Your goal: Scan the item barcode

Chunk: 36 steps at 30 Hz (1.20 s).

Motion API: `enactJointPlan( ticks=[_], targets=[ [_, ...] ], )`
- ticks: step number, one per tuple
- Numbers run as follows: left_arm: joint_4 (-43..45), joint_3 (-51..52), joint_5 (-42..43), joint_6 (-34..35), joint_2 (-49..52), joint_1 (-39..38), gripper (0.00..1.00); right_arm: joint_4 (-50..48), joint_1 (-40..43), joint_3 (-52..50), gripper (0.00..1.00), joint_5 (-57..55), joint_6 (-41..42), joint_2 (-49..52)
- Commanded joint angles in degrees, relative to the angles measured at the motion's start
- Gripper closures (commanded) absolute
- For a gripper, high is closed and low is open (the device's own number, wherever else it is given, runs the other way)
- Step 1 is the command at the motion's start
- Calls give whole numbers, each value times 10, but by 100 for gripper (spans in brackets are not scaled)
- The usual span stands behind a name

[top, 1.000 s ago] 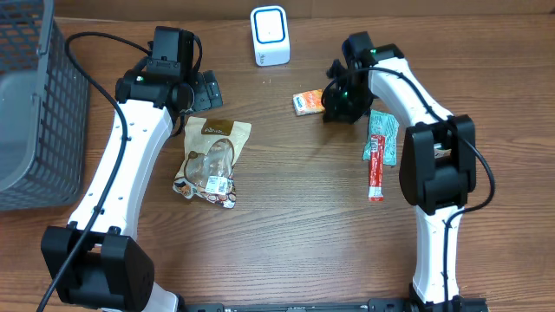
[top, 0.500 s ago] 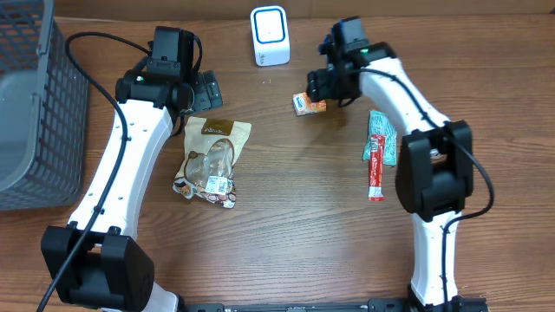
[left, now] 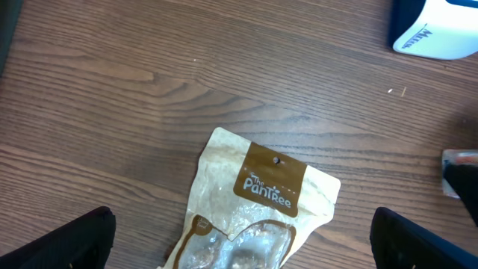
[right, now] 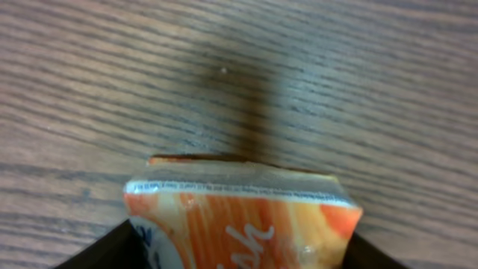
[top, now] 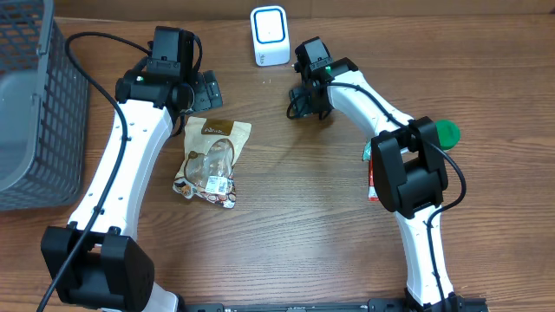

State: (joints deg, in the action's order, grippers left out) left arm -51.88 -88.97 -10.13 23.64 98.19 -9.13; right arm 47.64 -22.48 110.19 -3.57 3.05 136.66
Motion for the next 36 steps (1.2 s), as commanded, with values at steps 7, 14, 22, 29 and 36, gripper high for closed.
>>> enactJointPlan(
  ticks=[7,14,22,29,36],
  targets=[
    [0,-8,-4,4,0,1,0,-47,2,29,50,-6,68,-87],
    [0,-8,-4,4,-1,1,0,-170,3,29,50,88,122,-128],
    [0,-8,-4,4,0,1,0,22,9,29,55,33,264,-128],
    [0,-8,-4,4,-1,1,0,139,19,-38,50,41,420,-128],
    [0,-8,-4,4,-1,1,0,110,10,-72,11,92,347,-128]
  ],
)
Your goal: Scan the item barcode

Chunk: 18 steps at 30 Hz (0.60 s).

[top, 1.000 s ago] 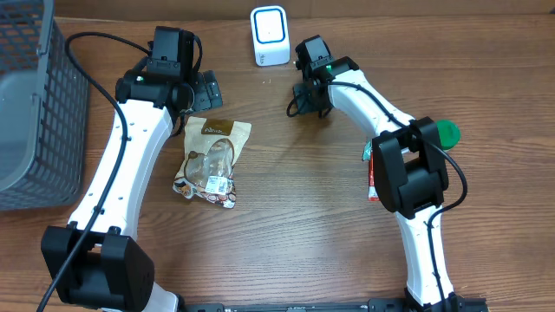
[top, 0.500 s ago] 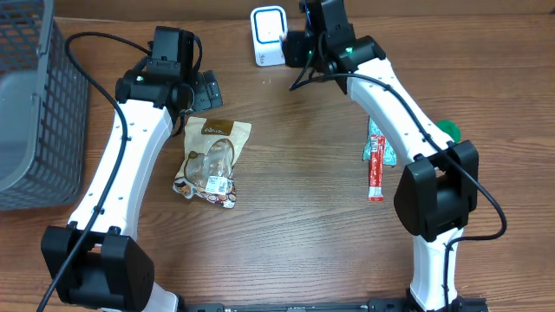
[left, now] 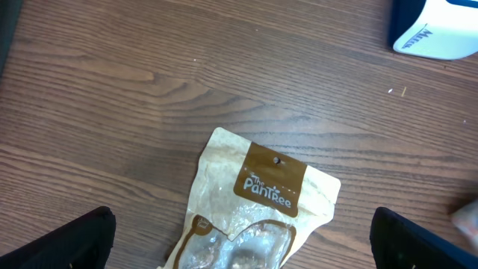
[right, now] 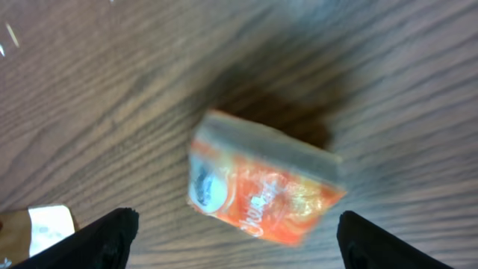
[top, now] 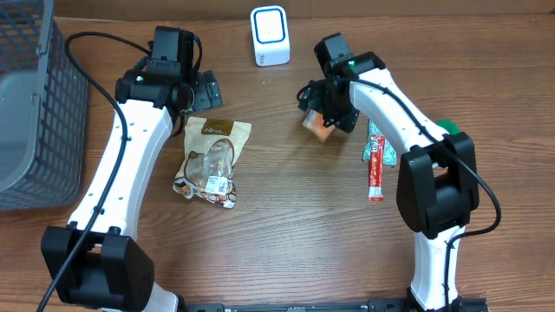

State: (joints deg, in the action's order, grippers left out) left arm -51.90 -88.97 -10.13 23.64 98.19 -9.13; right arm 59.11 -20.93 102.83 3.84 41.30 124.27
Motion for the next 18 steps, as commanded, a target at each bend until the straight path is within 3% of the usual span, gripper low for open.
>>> enactJointPlan(
  ticks=[1,6,10,18],
  targets=[
    [0,-8,-4,4,-1,1,0,-3,-3,5,11,19,-61,-5],
    [1,-8,-4,4,-1,1,0,37,27,68,17,18,-188,-5],
    [1,-8,-4,4,-1,2,0,62,76,101,38,20,-282,-5],
    [1,-8,-4,4,-1,1,0,89,110,22,34,114,-473,-3]
  ],
)
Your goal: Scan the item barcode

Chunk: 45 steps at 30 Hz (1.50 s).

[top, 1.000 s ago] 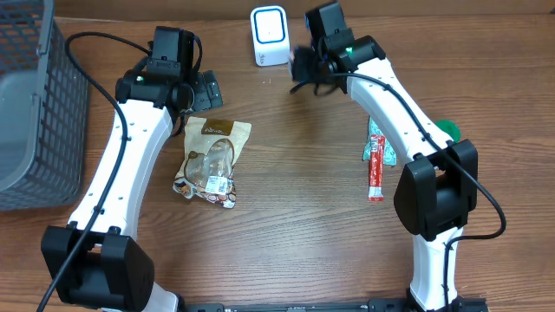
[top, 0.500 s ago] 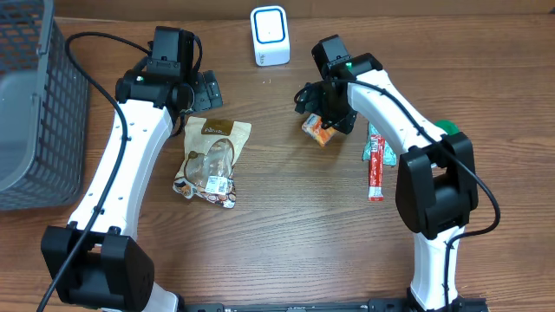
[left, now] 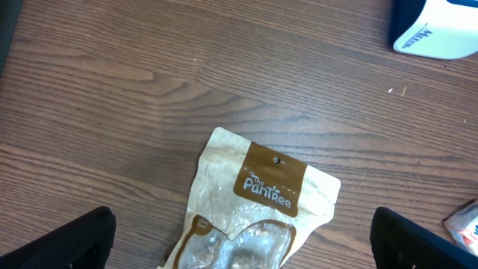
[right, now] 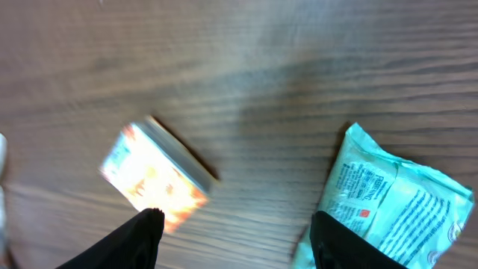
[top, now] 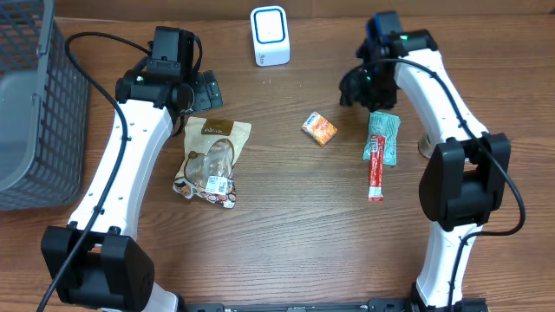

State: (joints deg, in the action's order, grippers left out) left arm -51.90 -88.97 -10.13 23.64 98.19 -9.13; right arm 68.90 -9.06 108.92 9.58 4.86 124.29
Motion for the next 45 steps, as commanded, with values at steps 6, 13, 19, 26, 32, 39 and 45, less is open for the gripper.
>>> enactJointPlan(
  ticks=[6,13,19,26,32,39,45],
  targets=[
    [1,-8,-4,4,-1,1,0,-124,-22,-153,34,158,-197,-3],
    [1,-8,-4,4,-1,1,0,-220,-25,-197,54,154,-197,-3],
    [1,-8,-4,4,-1,1,0,-223,-28,-185,96,156,-154,-4],
    [1,-8,-4,4,-1,1,0,-263,-94,-56,96,-30,-74,-26],
    [1,-8,-4,4,-1,1,0,-438,-190,-32,96,-354,-65,-18],
    [1,-8,-4,4,-1,1,0,-610,-218,-32,96,-469,-99,50],
    [1,-8,-4,4,-1,1,0,-711,-201,-32,96,-463,-99,118]
  ],
)
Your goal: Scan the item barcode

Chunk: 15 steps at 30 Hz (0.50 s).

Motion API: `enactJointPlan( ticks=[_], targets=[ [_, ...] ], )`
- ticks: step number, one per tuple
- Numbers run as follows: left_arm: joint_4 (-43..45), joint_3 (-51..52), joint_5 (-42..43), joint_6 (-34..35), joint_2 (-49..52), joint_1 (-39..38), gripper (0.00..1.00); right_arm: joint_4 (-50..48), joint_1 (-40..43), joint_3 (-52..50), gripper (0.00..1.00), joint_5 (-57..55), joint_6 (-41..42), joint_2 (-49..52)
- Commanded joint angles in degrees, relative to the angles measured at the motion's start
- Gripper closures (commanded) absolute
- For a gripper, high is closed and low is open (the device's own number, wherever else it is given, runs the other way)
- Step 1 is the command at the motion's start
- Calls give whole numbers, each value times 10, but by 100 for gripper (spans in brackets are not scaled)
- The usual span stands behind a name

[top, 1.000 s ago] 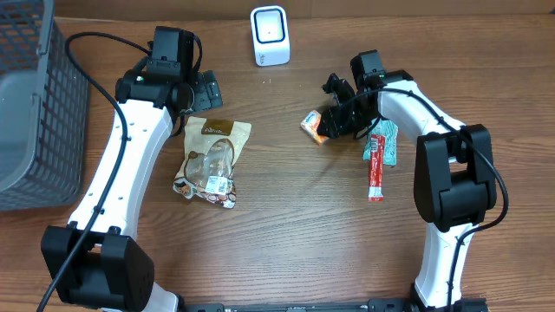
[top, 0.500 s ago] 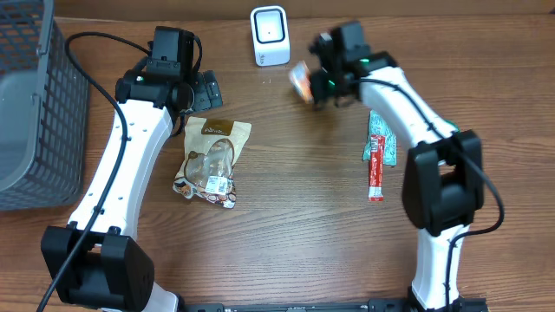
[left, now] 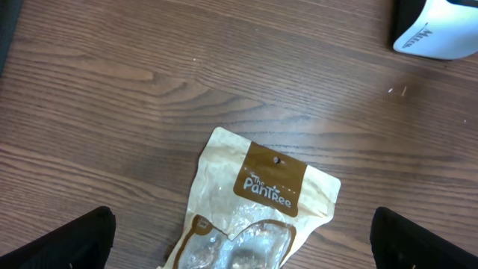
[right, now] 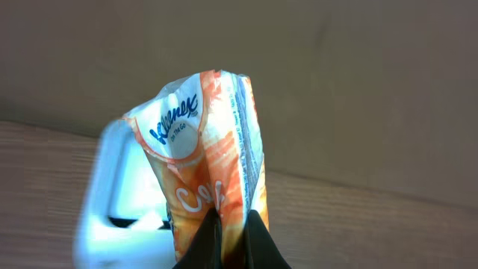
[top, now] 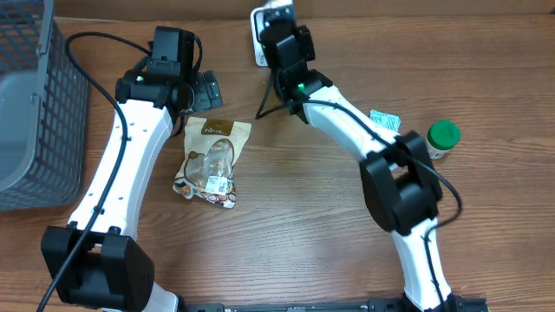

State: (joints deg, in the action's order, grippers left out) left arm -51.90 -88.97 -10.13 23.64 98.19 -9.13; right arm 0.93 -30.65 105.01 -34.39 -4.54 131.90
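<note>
An orange Kleenex tissue pack (right: pixel 213 172) is pinched at its lower edge by my right gripper (right: pixel 233 239), which is shut on it. The pack stands upright right in front of the white barcode scanner (right: pixel 123 202). In the overhead view my right gripper (top: pixel 282 39) covers most of the scanner (top: pixel 257 54) at the table's back edge, and the pack is hidden there. My left gripper (left: pixel 243 246) hangs open above a tan PanTree snack pouch (left: pixel 254 202), holding nothing.
A grey mesh basket (top: pixel 35 104) stands at the far left. The snack pouch (top: pixel 211 160) lies left of centre. A teal packet (top: pixel 384 120) and a green-lidded jar (top: pixel 442 137) sit at the right, partly behind my right arm.
The tissue pack lay on the table at the centre, with my right gripper open over the teal packet. Now that gripper is shut on the pack at the scanner. The left arm is unchanged.
First the pack sat between my right gripper's fingers near the scanner. Then it was under the open gripper at mid-table, then lying alone there with the gripper off to the right. Now it is held up before the scanner. The left arm never moved.
</note>
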Motion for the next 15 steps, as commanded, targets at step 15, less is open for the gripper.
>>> enactJointPlan(
  ticks=[15],
  targets=[
    [1,-8,-4,4,-1,1,0,-167,9,7,96,20,-189,71]
  ],
)
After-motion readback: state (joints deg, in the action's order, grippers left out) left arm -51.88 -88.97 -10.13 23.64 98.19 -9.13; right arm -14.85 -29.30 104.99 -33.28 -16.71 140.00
